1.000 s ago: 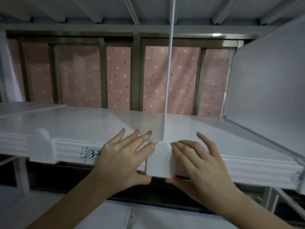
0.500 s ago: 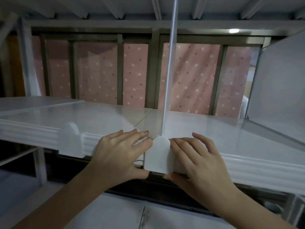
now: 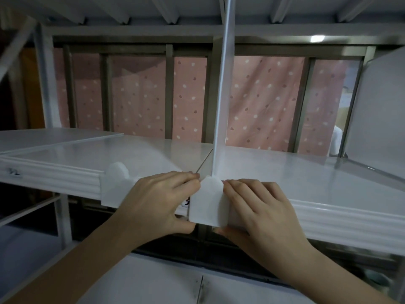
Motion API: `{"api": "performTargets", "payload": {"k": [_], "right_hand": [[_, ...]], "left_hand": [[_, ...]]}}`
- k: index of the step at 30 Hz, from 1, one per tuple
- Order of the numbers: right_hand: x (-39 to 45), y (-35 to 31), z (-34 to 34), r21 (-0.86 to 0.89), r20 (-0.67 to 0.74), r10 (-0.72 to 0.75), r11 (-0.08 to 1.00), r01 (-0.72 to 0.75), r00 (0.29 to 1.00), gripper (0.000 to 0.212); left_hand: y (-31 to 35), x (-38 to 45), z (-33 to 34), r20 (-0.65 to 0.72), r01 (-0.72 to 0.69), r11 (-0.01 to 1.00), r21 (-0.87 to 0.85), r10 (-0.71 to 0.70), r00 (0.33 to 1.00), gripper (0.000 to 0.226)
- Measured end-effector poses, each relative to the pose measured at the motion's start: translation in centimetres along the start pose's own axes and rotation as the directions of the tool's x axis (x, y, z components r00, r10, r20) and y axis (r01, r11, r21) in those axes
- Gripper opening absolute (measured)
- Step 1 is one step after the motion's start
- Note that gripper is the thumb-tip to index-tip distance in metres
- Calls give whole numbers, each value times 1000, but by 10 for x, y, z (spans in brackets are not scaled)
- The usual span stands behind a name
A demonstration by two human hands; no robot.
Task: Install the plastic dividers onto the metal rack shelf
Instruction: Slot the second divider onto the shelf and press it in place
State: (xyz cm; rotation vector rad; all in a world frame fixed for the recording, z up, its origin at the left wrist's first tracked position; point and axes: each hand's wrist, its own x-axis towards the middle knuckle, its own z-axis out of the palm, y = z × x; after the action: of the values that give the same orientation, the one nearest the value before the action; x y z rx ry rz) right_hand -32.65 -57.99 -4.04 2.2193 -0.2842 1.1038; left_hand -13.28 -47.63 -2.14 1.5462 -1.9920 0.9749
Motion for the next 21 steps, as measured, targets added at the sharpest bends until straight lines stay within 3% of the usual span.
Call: {"api": "performTargets", "payload": {"k": [9, 15, 21], "right_hand": [[9, -8, 2, 1, 18, 1, 1000, -1, 1000, 60], [12, -10, 2, -48, 42, -15, 999, 17, 999, 63], [8, -8, 4, -87, 49, -16, 996, 20, 999, 60]], "left_hand": [[-14, -4, 1, -16, -38, 994, -104, 37, 999, 49], [-20, -6, 0, -8, -46, 996, -80, 45, 999, 50], [-21, -9, 6, -32, -70, 997, -37, 68, 997, 69]]}}
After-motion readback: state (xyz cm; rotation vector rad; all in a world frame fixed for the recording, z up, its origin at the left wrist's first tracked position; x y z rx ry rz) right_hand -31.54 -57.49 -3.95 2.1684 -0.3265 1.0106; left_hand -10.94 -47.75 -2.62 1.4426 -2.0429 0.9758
